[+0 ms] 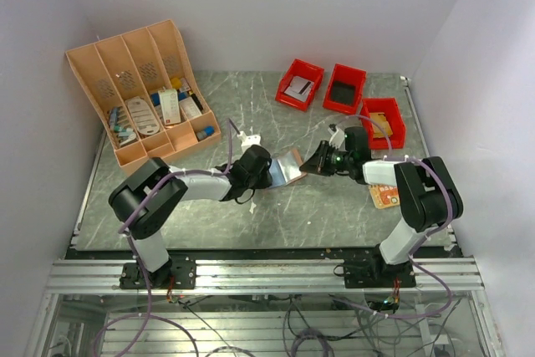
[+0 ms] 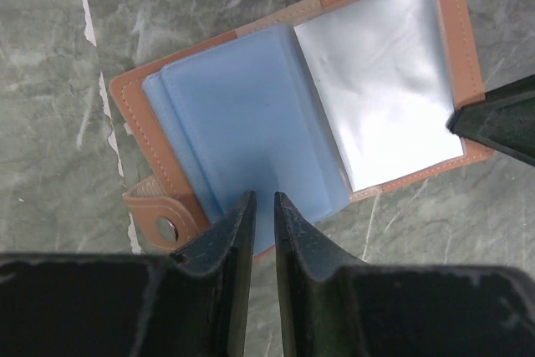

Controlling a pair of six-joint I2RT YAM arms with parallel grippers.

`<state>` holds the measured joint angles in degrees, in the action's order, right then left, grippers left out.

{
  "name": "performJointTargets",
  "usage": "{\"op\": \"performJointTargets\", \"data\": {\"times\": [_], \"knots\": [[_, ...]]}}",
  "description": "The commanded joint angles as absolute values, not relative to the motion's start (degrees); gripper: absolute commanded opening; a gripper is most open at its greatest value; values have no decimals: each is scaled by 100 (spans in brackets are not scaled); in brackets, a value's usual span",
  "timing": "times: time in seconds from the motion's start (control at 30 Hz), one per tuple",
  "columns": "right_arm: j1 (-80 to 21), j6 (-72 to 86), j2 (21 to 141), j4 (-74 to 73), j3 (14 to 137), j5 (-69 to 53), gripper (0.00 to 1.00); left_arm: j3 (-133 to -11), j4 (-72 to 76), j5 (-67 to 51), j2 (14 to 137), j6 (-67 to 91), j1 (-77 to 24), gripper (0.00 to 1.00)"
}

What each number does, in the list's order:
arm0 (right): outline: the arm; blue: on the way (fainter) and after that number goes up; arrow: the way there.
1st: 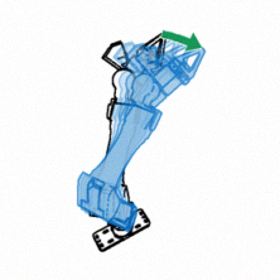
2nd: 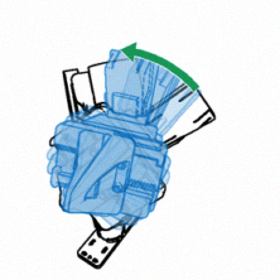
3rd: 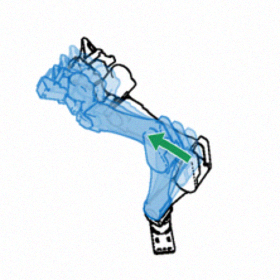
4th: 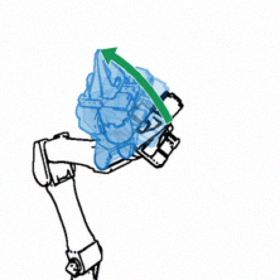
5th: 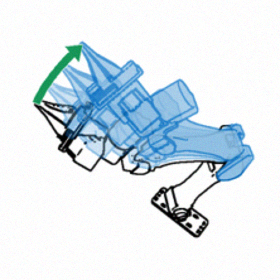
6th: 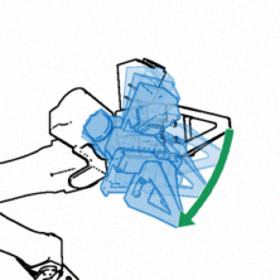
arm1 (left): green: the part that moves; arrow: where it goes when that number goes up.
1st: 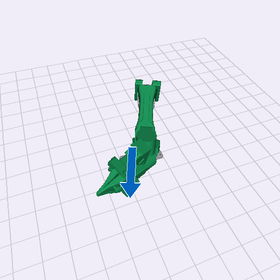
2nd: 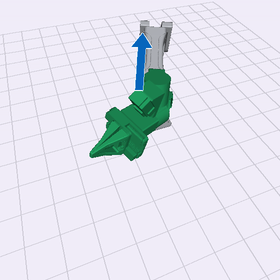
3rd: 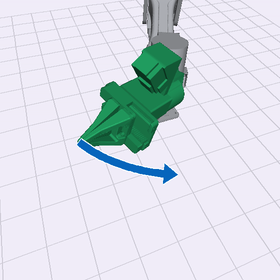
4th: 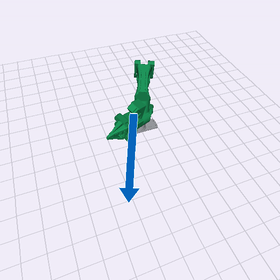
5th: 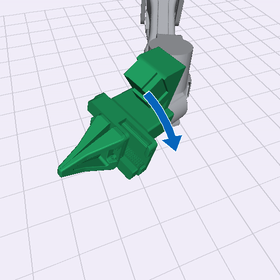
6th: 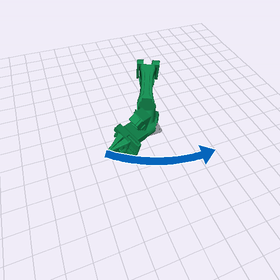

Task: Put the credit cards into the card holder
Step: Open the card holder at the center of the board.

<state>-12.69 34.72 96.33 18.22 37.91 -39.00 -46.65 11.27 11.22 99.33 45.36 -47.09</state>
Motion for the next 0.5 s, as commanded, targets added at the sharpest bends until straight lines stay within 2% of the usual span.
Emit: {"op": "performJointTargets", "data": {"times": [0.0,0.17,0.33,0.47], "knots": [[-1349,2930,9879,1301,4144,-3604,14,-4890,578,1454,10080,4255,-4724,27],[-1410,2549,9821,1039,4408,-3677,24,-5012,501,1293,9914,4158,-4736,29],[-1401,1969,9536,836,4597,-3637,40,-5010,587,1188,9555,4089,-4778,42],[-1361,1552,9494,585,4790,-3626,46,-4979,714,1094,9445,4084,-4781,43]]}}
